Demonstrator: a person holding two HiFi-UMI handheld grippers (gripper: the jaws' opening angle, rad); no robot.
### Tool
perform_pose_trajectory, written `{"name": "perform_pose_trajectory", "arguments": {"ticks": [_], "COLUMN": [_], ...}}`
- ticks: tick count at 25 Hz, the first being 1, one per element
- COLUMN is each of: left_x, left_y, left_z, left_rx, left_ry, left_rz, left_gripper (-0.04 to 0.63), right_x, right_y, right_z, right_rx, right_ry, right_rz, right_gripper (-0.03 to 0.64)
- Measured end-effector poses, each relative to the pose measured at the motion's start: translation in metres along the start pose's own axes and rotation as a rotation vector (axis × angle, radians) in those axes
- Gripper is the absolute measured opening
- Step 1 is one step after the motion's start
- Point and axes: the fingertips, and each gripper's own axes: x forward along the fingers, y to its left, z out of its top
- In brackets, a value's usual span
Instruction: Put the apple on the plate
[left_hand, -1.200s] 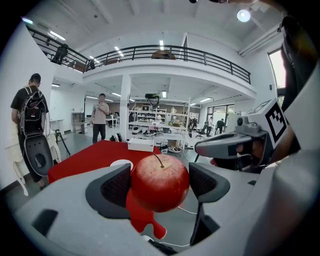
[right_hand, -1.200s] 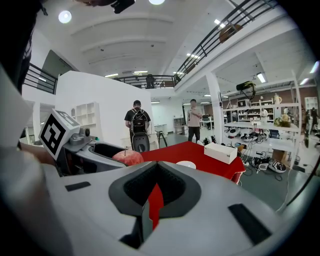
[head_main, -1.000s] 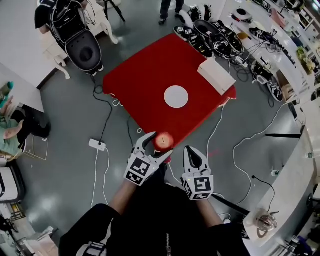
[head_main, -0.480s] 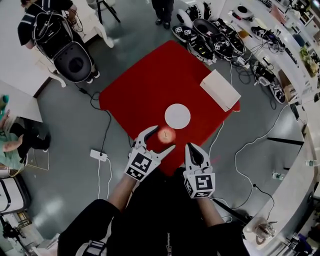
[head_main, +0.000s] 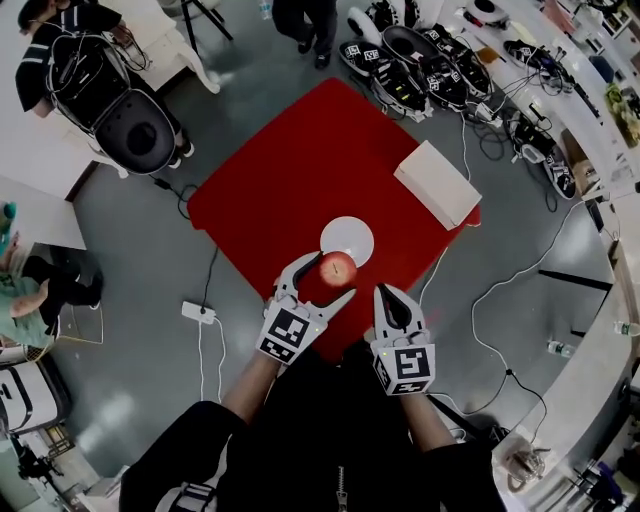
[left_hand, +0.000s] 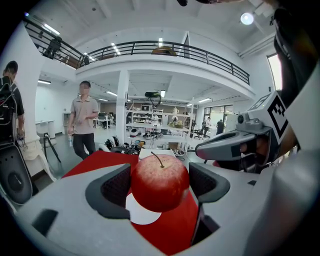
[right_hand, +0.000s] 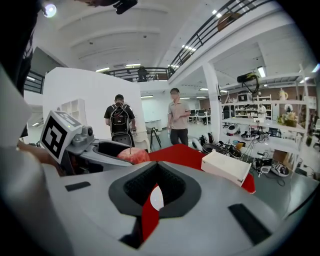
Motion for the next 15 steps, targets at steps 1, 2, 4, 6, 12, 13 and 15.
{"name": "perform_pose_trajectory", "arguments": {"ticks": [1,2,4,6,12,13,15], "left_x": [0.005,0.010,0.019,0.029,0.046,0.047,0.050], "left_y": [0.002,0.004,0.007,0.010,0.015,0.017,0.022], "left_z": [0.000,-0.001,-0.003,-0.003,-0.004,-0.004,-0.004], "left_rx": [0.001,0.001,0.002,0.005,0.002,0.003,0.003], "left_ry": [0.000,0.002,0.008,0.011,0.005,0.005,0.005], "left_rz": [-0.001,-0.001,-0.003,-0.003,0.003,0.002,0.002], "left_gripper": [0.368,0.368,0.368,0.368,0.368,0.368,0.368], "right_x": [0.002,0.004,0.007,0.010,0.010,0.010,0.014], "right_y": [-0.004,-0.007,-0.014,-0.021,-0.033,-0.033,-0.033], "right_z": [0.000,-0.001,-0.003,-0.005,-0.010,-0.010,-0.009], "right_rx": [0.003,0.006,0.013,0.017,0.022,0.024,0.026], "right_ry": [0.002,0.005,0.014,0.021,0.036,0.036,0.037], "right_rz": [-0.004,-0.007,-0.012,-0.017,-0.033,-0.036,-0.039], "right_gripper": [0.011,0.011,0.011,0.011,0.011,0.011,0.011]}}
